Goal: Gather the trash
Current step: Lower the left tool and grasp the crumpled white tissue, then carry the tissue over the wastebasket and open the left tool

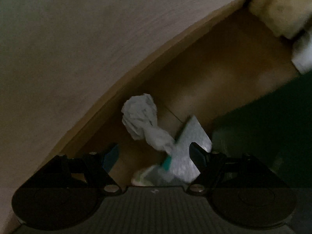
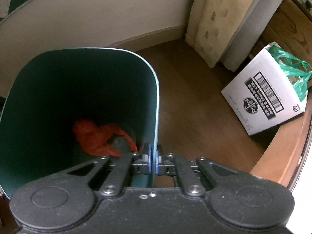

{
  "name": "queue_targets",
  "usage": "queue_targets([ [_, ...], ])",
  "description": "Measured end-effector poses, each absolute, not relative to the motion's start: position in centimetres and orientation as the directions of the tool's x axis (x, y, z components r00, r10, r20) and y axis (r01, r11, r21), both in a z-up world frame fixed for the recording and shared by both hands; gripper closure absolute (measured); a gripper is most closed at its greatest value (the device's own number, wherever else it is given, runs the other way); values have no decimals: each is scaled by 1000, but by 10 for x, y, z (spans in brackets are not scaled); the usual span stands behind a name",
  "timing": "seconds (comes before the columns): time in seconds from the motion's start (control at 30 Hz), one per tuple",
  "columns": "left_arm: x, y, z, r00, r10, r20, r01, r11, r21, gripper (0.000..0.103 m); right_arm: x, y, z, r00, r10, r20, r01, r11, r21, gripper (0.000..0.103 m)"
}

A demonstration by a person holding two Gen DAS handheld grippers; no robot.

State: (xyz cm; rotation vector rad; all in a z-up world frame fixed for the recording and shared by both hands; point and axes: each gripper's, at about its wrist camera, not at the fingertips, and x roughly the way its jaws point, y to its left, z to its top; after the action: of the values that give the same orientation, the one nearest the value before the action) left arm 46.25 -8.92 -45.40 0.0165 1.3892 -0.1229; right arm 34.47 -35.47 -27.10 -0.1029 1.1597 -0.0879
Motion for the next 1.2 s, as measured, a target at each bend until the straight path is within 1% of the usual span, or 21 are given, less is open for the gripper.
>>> queue_targets([
  [0.1,485,-87,-487,133,-45,-990,15,999,-43,25,342,-347,-267,403,-105,-909,-3,993,-116,100],
  [0.23,502,-89,-517,95,8,-995,-24,1000,5,25,340,-332,-270,403,-77,-912,-55,993,-108,100],
  [0.4,506,-89,-542,41,15,-999,-61,998,13,27,342,-332,-269,408,-55,-911,-60,994,-87,100],
  [0.43,506,-90,-543,38,17,-999,-61,998,14,34,342,-332,-270,407,-55,-912,-61,994,-87,100],
  [0.47,505,-90,-544,32,14,-999,-61,998,12,45,343,-331,-270,406,-58,-912,-65,994,-92,100],
  [0.5,504,-91,-546,22,8,-1000,-65,998,7,49,343,-331,-270,408,-60,-911,-65,993,-95,100],
  [0.57,503,-90,-550,6,-1,-1000,-69,998,-1,68,343,-331,-270,406,-60,-912,-59,994,-92,100],
  [0.63,501,-91,-550,5,14,-1000,-63,998,13,68,347,-333,-273,408,-59,-911,-54,995,-88,100],
  [0.8,492,-91,-534,36,19,-999,-57,998,17,70,346,-333,-272,412,-63,-909,-54,994,-94,100],
  [0.9,482,-90,-513,59,21,-998,-47,999,18,70,346,-335,-272,412,-61,-909,-41,995,-86,100],
  [1.0,462,-88,-481,73,14,-997,-40,999,11,70,346,-336,-271,413,-64,-909,-39,995,-88,100],
  [1.2,417,-79,-413,106,-48,-993,-61,997,-55,70,341,-325,-265,439,-71,-896,-67,992,-111,100],
])
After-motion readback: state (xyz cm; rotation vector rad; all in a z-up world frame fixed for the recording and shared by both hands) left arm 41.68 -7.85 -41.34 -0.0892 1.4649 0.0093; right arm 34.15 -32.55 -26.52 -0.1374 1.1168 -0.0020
